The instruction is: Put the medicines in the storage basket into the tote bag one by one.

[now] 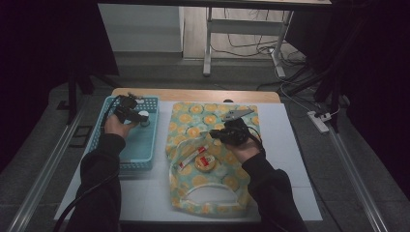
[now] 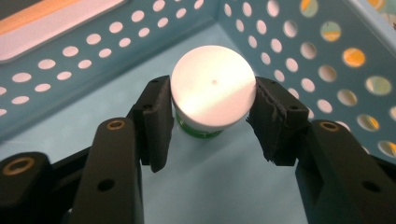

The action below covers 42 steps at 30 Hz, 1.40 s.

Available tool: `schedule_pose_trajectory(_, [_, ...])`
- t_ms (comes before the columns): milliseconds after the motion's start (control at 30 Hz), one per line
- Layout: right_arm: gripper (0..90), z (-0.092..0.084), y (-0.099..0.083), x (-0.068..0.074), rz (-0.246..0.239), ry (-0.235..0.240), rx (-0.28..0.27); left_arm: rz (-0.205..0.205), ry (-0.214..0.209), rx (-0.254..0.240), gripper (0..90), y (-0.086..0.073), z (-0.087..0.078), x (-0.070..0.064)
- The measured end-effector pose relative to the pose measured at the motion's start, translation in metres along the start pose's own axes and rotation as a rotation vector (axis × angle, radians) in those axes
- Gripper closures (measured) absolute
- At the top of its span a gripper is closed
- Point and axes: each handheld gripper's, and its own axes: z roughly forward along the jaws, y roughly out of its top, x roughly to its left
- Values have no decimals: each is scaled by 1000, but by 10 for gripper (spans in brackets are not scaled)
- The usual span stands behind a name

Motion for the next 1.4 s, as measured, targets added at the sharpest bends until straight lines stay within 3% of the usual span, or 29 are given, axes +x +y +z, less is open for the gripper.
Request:
schedule_pose_trajectory(367, [899, -1, 0, 0, 2, -4, -3, 7, -12, 12, 502, -3, -7, -3])
schedule_pose_trajectory(733, [898, -2, 0, -1, 4, -8, -6, -5, -36, -38, 503, -6, -25, -2])
schedule_pose_trajectory(1400, [899, -2, 0, -2, 11, -10, -4, 41, -92, -102, 503, -18, -60, -15])
